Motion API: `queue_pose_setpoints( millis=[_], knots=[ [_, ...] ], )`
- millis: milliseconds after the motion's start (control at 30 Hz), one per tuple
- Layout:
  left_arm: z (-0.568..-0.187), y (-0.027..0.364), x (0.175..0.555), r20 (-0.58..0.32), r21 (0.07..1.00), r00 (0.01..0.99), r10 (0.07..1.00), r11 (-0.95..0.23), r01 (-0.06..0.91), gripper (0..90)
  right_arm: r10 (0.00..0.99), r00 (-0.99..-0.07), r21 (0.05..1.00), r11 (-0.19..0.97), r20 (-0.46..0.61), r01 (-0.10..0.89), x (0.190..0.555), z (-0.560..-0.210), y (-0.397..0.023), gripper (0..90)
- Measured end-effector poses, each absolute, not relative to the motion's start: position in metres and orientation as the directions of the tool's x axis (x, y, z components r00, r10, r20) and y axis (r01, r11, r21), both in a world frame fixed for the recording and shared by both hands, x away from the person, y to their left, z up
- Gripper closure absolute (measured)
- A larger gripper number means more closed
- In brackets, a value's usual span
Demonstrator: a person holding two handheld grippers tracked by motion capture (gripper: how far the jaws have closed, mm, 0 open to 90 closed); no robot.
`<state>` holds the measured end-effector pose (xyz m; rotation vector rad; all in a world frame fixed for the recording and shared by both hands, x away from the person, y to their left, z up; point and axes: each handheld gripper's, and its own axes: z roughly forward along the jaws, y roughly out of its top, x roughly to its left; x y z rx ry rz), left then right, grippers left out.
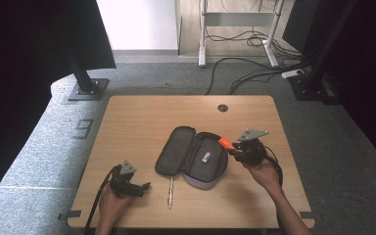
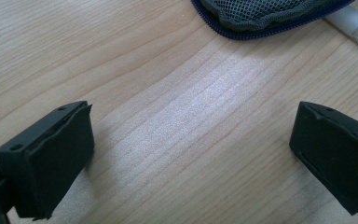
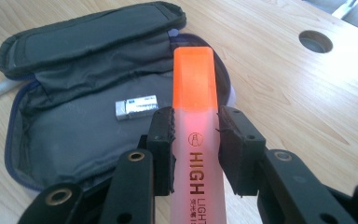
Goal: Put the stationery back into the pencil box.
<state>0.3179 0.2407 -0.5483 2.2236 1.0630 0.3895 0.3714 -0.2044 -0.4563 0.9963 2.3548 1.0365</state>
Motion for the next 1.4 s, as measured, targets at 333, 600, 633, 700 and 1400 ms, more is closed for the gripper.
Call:
queue_pose_setpoints(
  millis=[333, 600, 633, 700, 1400],
  knots=[
    [-0.548, 0.241, 0.318, -0.007, 0.657, 0.629, 0.778, -0.470, 0.589, 0.0, 0.715, -0.697, 0.749, 0.495, -0.063, 0.440, 0.382, -0.458, -0.182, 65.5],
    [-0.548, 0.241, 0.318, -0.008, 0.658, 0.628, 0.778, -0.469, 0.589, 0.0, 0.703, -0.708, 0.745, 0.506, -0.065, 0.434, 0.389, -0.462, -0.166, 65.4],
    [-0.548, 0.241, 0.318, -0.008, 0.658, 0.628, 0.778, -0.468, 0.589, 0.0, 0.702, -0.709, 0.744, 0.508, -0.065, 0.435, 0.389, -0.463, -0.164, 65.4],
    [-0.548, 0.241, 0.318, -0.008, 0.658, 0.628, 0.778, -0.468, 0.589, 0.0, 0.698, -0.713, 0.741, 0.512, -0.066, 0.433, 0.391, -0.464, -0.160, 65.5],
    [-0.548, 0.241, 0.318, -0.009, 0.659, 0.629, 0.777, -0.469, 0.588, 0.0, 0.684, -0.727, 0.724, 0.531, -0.059, 0.440, 0.410, -0.492, -0.132, 65.4]
  ],
)
